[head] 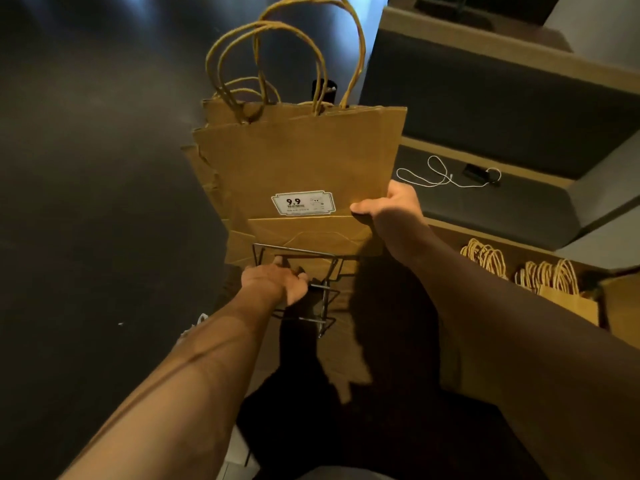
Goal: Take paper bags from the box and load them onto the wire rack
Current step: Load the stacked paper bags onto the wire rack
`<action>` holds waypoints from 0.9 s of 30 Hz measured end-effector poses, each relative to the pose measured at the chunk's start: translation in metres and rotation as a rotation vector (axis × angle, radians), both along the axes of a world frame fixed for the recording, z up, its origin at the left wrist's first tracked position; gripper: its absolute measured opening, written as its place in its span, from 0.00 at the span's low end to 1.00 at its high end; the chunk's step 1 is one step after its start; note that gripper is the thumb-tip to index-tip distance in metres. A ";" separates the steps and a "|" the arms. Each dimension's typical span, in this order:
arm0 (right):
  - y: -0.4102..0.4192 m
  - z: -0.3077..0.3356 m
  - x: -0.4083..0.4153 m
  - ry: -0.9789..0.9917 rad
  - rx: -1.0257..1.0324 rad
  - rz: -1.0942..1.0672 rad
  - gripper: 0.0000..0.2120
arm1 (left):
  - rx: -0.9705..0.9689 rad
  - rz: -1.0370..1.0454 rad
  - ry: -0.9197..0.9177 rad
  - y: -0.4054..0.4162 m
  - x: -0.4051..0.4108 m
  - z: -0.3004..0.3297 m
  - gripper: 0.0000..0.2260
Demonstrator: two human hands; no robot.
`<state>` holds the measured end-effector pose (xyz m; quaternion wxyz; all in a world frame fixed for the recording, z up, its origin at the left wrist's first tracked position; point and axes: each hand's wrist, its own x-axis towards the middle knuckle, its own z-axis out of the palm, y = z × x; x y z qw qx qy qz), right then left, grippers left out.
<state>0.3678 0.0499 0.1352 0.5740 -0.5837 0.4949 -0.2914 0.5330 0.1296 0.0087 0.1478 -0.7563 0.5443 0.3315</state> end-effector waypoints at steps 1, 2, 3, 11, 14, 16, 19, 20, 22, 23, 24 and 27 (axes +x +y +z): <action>0.000 0.001 0.000 -0.016 -0.013 0.015 0.13 | 0.054 -0.007 0.019 -0.003 0.002 -0.002 0.27; -0.001 0.002 0.000 -0.038 -0.022 0.035 0.13 | 0.104 -0.014 0.040 -0.007 0.004 -0.004 0.29; -0.003 0.002 0.001 -0.056 -0.029 0.060 0.14 | 0.142 -0.011 0.047 -0.010 0.007 -0.005 0.30; -0.011 0.006 -0.005 -0.006 -0.043 0.293 0.13 | 0.181 0.002 -0.009 -0.019 0.006 -0.012 0.33; -0.008 -0.001 0.005 0.117 -0.106 0.226 0.08 | 0.231 -0.029 -0.019 -0.021 0.008 -0.012 0.32; -0.004 -0.011 0.011 0.236 -0.144 0.204 0.09 | 0.216 -0.042 0.002 -0.021 0.008 -0.010 0.30; 0.002 -0.024 0.021 0.406 -0.334 0.148 0.16 | 0.182 -0.029 0.014 -0.020 0.007 -0.008 0.26; 0.005 -0.026 0.025 0.407 -0.405 0.127 0.18 | 0.161 -0.015 0.007 -0.019 0.006 -0.008 0.26; 0.011 -0.032 0.032 0.369 -0.458 0.081 0.21 | 0.112 0.010 0.001 -0.017 0.003 -0.005 0.28; 0.014 -0.038 0.035 0.398 -0.467 0.071 0.21 | 0.082 0.011 -0.002 -0.015 0.002 -0.003 0.28; 0.017 -0.045 0.037 0.478 -0.489 0.069 0.21 | 0.057 0.006 -0.008 -0.013 0.000 -0.002 0.29; 0.029 -0.071 0.040 0.644 -0.683 0.084 0.19 | -0.007 -0.004 -0.032 -0.006 -0.002 0.001 0.30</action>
